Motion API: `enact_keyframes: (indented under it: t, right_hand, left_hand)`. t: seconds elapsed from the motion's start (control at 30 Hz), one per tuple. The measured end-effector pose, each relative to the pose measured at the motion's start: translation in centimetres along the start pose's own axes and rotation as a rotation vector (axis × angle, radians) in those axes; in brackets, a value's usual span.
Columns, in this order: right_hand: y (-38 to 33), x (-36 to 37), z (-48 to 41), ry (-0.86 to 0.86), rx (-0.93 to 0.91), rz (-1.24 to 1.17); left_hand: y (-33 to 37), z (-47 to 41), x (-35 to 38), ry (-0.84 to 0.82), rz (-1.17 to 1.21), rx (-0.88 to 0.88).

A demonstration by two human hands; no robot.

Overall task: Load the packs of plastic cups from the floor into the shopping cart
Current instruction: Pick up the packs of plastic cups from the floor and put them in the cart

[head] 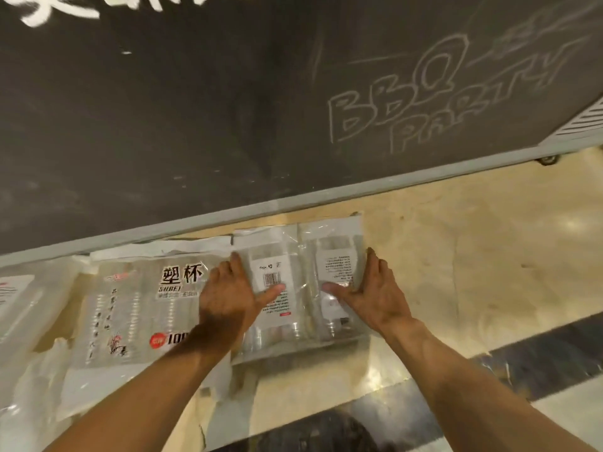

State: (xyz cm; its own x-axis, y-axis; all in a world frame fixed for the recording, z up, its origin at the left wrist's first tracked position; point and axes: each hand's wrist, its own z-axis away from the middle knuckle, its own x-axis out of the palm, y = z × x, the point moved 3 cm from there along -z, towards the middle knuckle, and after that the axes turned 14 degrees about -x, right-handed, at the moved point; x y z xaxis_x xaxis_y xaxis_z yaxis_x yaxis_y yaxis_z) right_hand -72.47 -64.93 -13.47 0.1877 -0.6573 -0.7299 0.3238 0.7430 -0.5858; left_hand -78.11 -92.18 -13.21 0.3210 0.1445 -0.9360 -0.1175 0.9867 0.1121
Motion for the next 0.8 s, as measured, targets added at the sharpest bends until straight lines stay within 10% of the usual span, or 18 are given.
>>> enact_keyframes:
  t: [0.37,0.8]
  right_hand:
    - [-1.9,-6.5,4.1,0.204,0.061,-0.294]
    - [-21.2,-34.9,27.2,0.306,0.176,-0.367]
  left_hand:
    - [2.9,4.0,-6.1,-0.28,0.549,-0.086]
    - [9.9,20.9,-41.1,-0.398,0.624,0.096]
